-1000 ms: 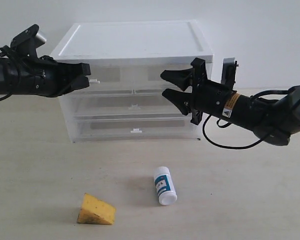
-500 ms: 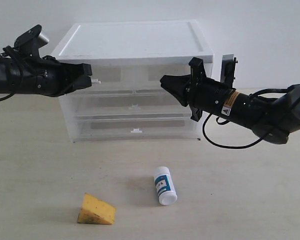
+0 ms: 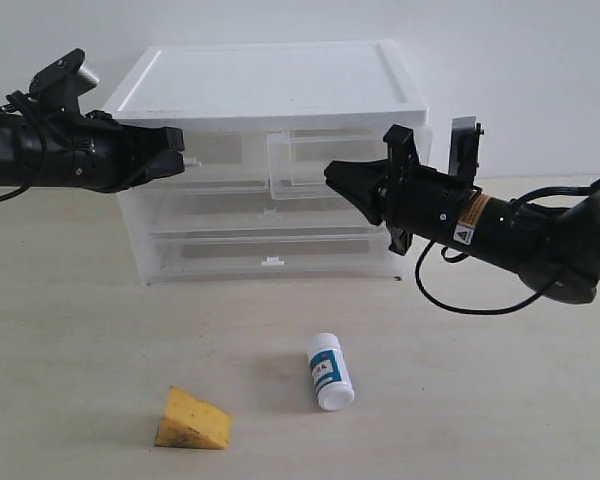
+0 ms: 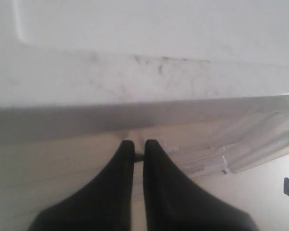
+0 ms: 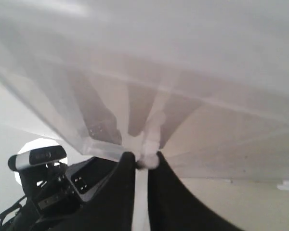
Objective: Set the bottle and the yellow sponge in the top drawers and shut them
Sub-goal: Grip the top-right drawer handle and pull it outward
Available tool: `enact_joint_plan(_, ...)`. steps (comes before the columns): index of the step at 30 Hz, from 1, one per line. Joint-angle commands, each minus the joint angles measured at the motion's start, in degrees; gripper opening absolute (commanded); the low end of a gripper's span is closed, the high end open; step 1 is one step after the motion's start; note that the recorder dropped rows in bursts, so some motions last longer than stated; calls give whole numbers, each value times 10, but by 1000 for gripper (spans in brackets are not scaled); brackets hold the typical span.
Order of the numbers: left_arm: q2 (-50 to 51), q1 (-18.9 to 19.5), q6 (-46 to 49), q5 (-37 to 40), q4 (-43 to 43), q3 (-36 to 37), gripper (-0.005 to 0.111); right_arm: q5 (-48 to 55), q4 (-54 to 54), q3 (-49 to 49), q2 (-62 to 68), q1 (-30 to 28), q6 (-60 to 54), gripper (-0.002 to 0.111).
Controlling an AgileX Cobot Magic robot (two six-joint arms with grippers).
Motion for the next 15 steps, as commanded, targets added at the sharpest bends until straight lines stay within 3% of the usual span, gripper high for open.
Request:
enact_joint_plan(1,20,-3,5,-17,-11,-16,4,-13,-5,54,-41,-3,-30,3)
enact_joint_plan(15,20,-3,5,-6,-11,-16,4,-17,5,159,-119,-3,-71,3)
